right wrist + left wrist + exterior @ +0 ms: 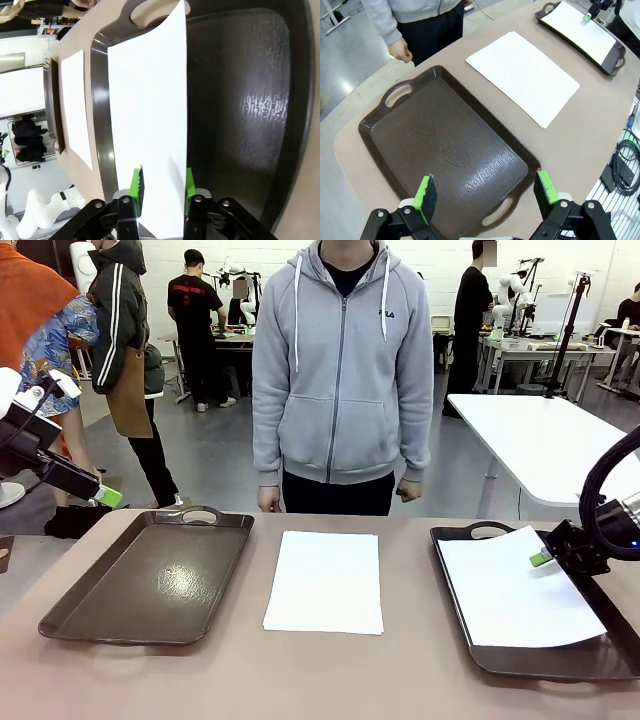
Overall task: Sort the A4 documents.
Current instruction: Place the A4 Paper in the designated Handle tray.
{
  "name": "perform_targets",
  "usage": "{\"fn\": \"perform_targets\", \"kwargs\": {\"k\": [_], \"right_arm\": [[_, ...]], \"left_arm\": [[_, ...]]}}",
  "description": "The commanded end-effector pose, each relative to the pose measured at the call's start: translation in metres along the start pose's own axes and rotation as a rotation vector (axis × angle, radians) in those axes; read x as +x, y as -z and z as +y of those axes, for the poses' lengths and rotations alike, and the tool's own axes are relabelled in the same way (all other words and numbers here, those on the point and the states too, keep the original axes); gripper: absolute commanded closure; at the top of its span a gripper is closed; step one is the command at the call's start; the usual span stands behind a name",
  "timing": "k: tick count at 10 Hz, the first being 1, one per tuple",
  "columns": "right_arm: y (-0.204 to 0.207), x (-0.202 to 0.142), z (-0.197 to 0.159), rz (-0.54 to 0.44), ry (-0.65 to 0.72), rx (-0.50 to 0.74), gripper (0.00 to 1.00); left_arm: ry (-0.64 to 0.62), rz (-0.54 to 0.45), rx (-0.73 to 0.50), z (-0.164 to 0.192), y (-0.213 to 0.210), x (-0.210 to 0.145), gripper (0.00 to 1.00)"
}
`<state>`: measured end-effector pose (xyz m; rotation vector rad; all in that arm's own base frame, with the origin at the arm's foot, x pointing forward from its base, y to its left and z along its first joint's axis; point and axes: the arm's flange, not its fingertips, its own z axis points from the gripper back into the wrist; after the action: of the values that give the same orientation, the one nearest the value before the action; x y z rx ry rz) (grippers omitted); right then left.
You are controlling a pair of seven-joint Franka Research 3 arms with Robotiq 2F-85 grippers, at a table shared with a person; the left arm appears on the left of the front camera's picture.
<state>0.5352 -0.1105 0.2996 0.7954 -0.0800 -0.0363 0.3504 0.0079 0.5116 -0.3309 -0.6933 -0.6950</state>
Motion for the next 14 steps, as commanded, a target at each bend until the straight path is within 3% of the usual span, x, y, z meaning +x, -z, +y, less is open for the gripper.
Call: {"fn": "perform_targets", "kwargs": {"k": [1, 2, 3, 4, 5, 14], "right_arm": [[-0.007, -0.009, 0.005, -0.019, 0.013, -0.056, 0.3], [-0.012, -0.011, 0.006, -0.028, 0.014, -0.073, 0.27], [-0.016, -0.012, 0.006, -0.032, 0.015, -0.088, 0.11], [-0.02, -0.014, 0.006, -0.044, 0.018, -0.094, 0.09], [-0.023, -0.015, 0.006, -0.049, 0.018, -0.093, 0.0], [-0.024, -0.01, 0.004, -0.053, 0.003, -0.065, 0.0]], "left_arm": [[-0.001, -0.002, -0.007, 0.0, 0.0, -0.001, 0.0], [-0.001, -0.002, -0.007, 0.0, 0.0, -0.001, 0.0], [-0.001, -0.002, -0.007, 0.0, 0.0, -0.001, 0.0], [-0.001, -0.002, -0.007, 0.0, 0.0, -0.001, 0.0], [-0.001, -0.002, -0.007, 0.0, 0.0, -0.001, 0.0], [-0.001, -0.002, -0.007, 0.0, 0.0, -0.001, 0.0]]}}
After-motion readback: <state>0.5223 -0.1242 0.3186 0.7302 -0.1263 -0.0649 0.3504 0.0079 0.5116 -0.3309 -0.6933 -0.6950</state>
